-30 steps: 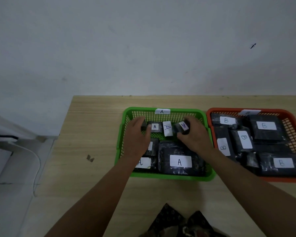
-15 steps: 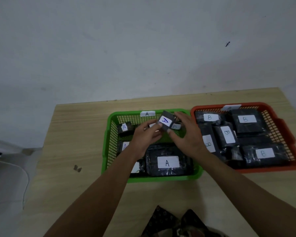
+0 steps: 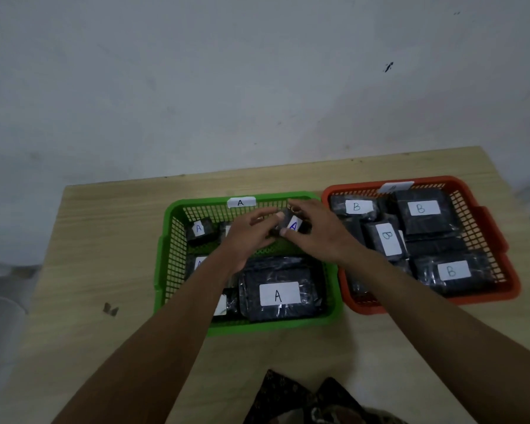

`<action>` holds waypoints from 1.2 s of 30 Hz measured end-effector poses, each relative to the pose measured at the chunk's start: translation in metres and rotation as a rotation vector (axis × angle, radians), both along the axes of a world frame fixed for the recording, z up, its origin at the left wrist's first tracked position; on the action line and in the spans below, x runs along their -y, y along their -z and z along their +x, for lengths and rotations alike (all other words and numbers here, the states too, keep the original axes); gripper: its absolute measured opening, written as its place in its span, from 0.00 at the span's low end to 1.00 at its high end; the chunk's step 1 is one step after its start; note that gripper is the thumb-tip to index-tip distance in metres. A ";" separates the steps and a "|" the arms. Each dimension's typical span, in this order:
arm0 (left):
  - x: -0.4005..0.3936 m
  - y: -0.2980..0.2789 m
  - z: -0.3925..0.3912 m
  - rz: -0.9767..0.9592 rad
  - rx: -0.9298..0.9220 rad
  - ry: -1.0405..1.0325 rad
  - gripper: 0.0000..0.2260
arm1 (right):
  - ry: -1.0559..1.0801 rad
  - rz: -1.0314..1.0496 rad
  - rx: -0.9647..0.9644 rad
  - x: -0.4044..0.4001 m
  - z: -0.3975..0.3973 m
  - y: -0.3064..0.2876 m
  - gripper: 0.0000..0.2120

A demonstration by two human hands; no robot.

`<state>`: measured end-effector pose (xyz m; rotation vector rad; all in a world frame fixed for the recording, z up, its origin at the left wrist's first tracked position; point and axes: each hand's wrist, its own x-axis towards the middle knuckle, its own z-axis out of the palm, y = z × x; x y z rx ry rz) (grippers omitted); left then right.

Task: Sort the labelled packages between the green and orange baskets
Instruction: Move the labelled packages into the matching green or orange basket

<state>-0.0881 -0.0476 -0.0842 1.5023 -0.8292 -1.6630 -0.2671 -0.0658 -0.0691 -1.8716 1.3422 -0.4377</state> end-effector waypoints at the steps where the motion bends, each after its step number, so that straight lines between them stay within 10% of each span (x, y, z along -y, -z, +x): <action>1: 0.001 0.002 -0.002 0.017 -0.018 -0.032 0.15 | -0.026 -0.026 -0.035 0.001 0.000 0.003 0.32; 12: -0.040 0.040 0.016 -0.355 0.901 0.088 0.13 | -0.340 -0.047 -0.589 0.018 0.009 0.018 0.23; 21: -0.017 0.051 0.023 -0.305 0.991 0.221 0.23 | -0.428 0.142 -0.681 0.033 0.015 0.018 0.24; 28: 0.003 0.048 0.012 -0.239 0.954 0.174 0.14 | -0.142 -0.198 -0.555 0.022 0.035 0.025 0.15; 36: -0.013 0.029 0.066 -0.565 1.196 0.139 0.13 | -0.182 -0.147 -0.699 0.024 0.082 0.038 0.17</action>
